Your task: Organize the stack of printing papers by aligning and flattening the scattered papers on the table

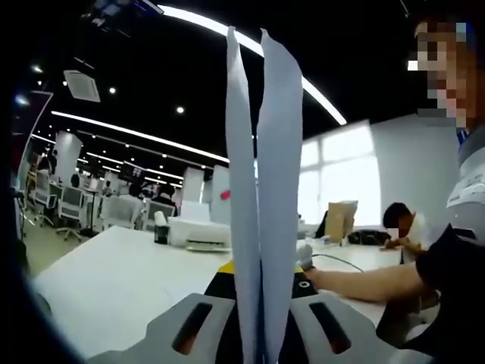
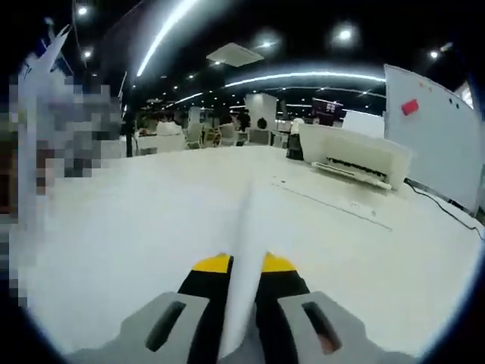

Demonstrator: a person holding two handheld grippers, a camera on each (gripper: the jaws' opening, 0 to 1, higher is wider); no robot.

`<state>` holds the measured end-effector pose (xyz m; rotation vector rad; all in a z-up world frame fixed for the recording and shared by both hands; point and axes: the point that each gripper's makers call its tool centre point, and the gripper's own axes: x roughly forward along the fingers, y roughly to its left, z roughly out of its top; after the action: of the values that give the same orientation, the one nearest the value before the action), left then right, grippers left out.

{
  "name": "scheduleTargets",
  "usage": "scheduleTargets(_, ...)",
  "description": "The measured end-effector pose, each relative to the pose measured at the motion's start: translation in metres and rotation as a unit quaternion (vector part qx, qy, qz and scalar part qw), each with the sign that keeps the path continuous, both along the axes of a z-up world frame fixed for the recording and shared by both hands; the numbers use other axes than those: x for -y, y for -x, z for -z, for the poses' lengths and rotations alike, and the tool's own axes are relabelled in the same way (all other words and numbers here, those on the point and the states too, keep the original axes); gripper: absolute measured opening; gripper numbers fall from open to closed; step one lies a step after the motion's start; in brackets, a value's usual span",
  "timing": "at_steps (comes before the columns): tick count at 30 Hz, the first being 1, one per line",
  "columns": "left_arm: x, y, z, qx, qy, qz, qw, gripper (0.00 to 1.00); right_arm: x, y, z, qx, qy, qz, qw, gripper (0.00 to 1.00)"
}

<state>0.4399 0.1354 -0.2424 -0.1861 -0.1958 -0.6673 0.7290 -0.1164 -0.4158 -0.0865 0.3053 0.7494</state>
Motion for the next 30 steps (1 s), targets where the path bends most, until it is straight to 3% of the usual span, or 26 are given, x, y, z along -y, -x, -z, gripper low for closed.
scheduleTargets(1, 0.0, 0.0, 0.0, 0.0, 0.0, 0.0, 1.0, 0.06, 0.0, 0.001, -0.003, 0.0, -0.012, 0.005, 0.9999, 0.06)
scheduleTargets(2, 0.0, 0.0, 0.0, 0.0, 0.001, 0.0, 1.0, 0.06, 0.003, 0.004, -0.015, -0.008, -0.066, 0.013, 0.9977, 0.06)
scheduleTargets(4, -0.001, 0.0, 0.0, 0.0, 0.002, -0.001, 1.0, 0.06, 0.009, 0.008, -0.022, -0.012, -0.097, 0.019, 0.995, 0.04)
scheduleTargets(14, -0.002, -0.001, 0.0, 0.001, 0.006, -0.002, 1.0, 0.06, 0.008, 0.015, -0.028, -0.009, -0.116, 0.021, 0.993, 0.02)
scheduleTargets(24, -0.012, -0.003, 0.0, 0.004, 0.004, -0.025, 0.9997, 0.06, 0.007, 0.037, -0.049, -0.009, -0.186, 0.012, 0.9824, 0.0)
scheduleTargets(27, -0.018, -0.005, 0.001, 0.015, -0.021, -0.052, 0.9983, 0.06, 0.006, 0.045, -0.055, -0.006, -0.199, 0.011, 0.9799, 0.01)
scheduleTargets(30, -0.018, -0.005, 0.001, 0.016, -0.023, -0.053, 0.9982, 0.06, 0.007, 0.051, -0.062, -0.013, -0.229, 0.014, 0.9732, 0.01)
